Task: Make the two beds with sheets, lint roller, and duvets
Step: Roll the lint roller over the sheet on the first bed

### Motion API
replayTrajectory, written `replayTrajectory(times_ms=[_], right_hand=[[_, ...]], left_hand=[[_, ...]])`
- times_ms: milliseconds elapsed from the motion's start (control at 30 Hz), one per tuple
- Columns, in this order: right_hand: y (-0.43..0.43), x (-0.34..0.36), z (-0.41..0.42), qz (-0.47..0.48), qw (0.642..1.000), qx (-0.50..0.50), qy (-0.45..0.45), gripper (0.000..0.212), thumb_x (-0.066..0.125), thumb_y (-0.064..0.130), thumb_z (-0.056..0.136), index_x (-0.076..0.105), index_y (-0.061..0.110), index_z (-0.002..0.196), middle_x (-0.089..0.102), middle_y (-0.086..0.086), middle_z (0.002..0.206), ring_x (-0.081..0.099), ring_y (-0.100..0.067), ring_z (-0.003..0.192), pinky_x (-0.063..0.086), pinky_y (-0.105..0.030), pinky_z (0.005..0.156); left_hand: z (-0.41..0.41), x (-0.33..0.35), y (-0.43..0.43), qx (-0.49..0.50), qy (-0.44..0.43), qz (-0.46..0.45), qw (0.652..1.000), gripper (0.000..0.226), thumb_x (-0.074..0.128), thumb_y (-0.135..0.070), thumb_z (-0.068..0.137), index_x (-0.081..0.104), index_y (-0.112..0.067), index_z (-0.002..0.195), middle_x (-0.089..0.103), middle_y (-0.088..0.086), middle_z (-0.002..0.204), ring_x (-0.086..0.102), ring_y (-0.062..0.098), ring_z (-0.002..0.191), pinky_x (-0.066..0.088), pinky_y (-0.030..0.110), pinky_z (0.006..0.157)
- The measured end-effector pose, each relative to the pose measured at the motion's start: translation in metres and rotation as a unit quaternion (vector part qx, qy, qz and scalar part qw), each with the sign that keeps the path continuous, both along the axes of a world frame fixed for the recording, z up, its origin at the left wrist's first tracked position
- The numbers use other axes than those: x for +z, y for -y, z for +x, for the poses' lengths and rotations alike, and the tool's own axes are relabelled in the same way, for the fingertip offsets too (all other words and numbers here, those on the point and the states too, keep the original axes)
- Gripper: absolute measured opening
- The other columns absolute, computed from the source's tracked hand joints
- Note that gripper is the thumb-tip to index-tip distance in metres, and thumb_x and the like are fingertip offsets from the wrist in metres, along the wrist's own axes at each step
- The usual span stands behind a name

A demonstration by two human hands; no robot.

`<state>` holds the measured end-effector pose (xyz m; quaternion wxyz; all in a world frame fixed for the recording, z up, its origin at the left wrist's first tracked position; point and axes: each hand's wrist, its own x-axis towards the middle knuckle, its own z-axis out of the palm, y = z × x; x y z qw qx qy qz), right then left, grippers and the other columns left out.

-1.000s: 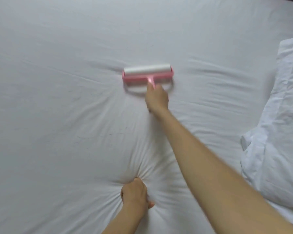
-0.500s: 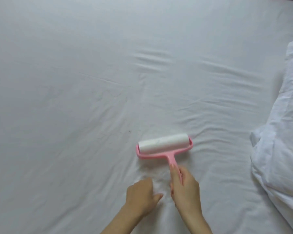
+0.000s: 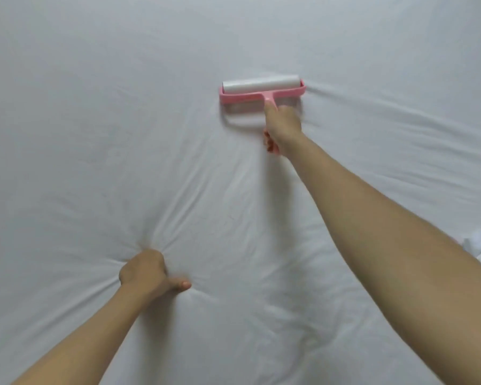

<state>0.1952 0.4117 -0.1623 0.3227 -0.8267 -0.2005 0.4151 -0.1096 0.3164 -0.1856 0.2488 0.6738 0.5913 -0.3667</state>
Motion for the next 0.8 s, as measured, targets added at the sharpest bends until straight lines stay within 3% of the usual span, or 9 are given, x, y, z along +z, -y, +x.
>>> replayTrajectory(times_ms=[133,267,333,400,467,567,633,733,800], right_hand=[[0.004,0.035,0.004,0.043,0.998,-0.039,-0.025,0.039,0.04,0.046,0.097,0.043,0.015,0.074,0.047,-0.003,0.056,0.042,-0.015,0.036,0.03,-0.015,0.037],[0.109,0.06,-0.049,0.043,0.999,-0.019,0.008,0.039,0.044,0.047,0.095,0.041,0.018,0.068,0.05,-0.004,0.055,0.043,-0.017,0.037,0.029,-0.019,0.035],[0.187,0.055,-0.098,0.012,1.0,-0.001,0.014,0.043,0.047,0.055,0.09,0.044,0.019,0.066,0.051,-0.002,0.051,0.045,-0.017,0.039,0.035,-0.027,0.038],[0.248,0.048,-0.145,-0.071,0.997,0.01,0.023,0.053,0.04,0.077,0.075,0.048,0.025,0.068,0.056,-0.006,0.054,0.053,-0.021,0.049,0.042,-0.031,0.05],[0.279,0.04,-0.174,-0.166,0.983,0.054,0.051,0.044,0.039,0.076,0.076,0.046,0.034,0.066,0.059,-0.008,0.061,0.055,-0.028,0.064,0.046,-0.031,0.062],[0.25,0.037,-0.177,-0.198,0.979,0.048,0.03,0.03,0.044,0.041,0.097,0.038,0.03,0.069,0.053,-0.002,0.066,0.047,-0.028,0.071,0.04,-0.036,0.069],[0.193,0.029,-0.162,-0.139,0.987,0.051,0.054,0.03,0.04,0.04,0.098,0.041,0.021,0.074,0.059,-0.008,0.076,0.053,-0.034,0.079,0.034,-0.036,0.067],[0.077,0.008,-0.134,-0.055,0.996,0.056,0.049,0.04,0.034,0.051,0.097,0.05,0.016,0.089,0.064,-0.015,0.095,0.061,-0.035,0.089,0.048,-0.037,0.075],[-0.001,0.006,-0.112,-0.018,0.999,0.04,0.021,0.042,0.034,0.049,0.097,0.053,0.012,0.096,0.063,-0.017,0.096,0.063,-0.033,0.078,0.052,-0.033,0.062]], left_hand=[[-0.004,-0.001,-0.001,0.011,0.015,-0.003,1.0,0.064,0.073,-0.073,0.054,0.053,-0.018,0.08,0.065,0.001,0.102,0.063,0.022,0.101,0.045,0.027,0.073],[0.0,0.007,-0.003,0.01,0.003,-0.021,1.0,0.071,0.073,-0.068,0.058,0.061,-0.016,0.104,0.063,0.002,0.116,0.06,0.02,0.11,0.047,0.027,0.083],[0.002,0.008,-0.006,0.015,-0.002,-0.024,1.0,0.072,0.074,-0.065,0.059,0.061,-0.016,0.109,0.062,0.001,0.119,0.059,0.019,0.112,0.046,0.026,0.084],[0.002,0.007,-0.007,0.017,-0.005,-0.027,0.999,0.071,0.074,-0.064,0.059,0.061,-0.016,0.11,0.062,0.001,0.119,0.059,0.019,0.112,0.046,0.026,0.083],[0.003,0.009,-0.006,0.011,-0.008,-0.027,1.0,0.07,0.074,-0.064,0.06,0.061,-0.015,0.108,0.063,0.001,0.118,0.06,0.019,0.112,0.047,0.025,0.082],[0.004,0.009,-0.006,0.005,-0.007,-0.018,1.0,0.066,0.074,-0.063,0.061,0.062,-0.015,0.105,0.064,0.001,0.115,0.061,0.019,0.109,0.046,0.025,0.079],[0.003,0.007,-0.008,-0.002,-0.009,-0.019,1.0,0.07,0.073,-0.064,0.061,0.061,-0.015,0.11,0.062,0.001,0.119,0.059,0.019,0.112,0.046,0.026,0.083],[0.004,0.002,-0.007,-0.009,-0.017,-0.032,0.999,0.074,0.072,-0.065,0.063,0.059,-0.016,0.116,0.06,0.0,0.124,0.056,0.018,0.118,0.046,0.026,0.088],[0.005,0.0,-0.007,-0.014,-0.019,-0.031,0.999,0.071,0.073,-0.064,0.063,0.06,-0.017,0.114,0.06,0.0,0.123,0.057,0.018,0.117,0.045,0.025,0.087]])
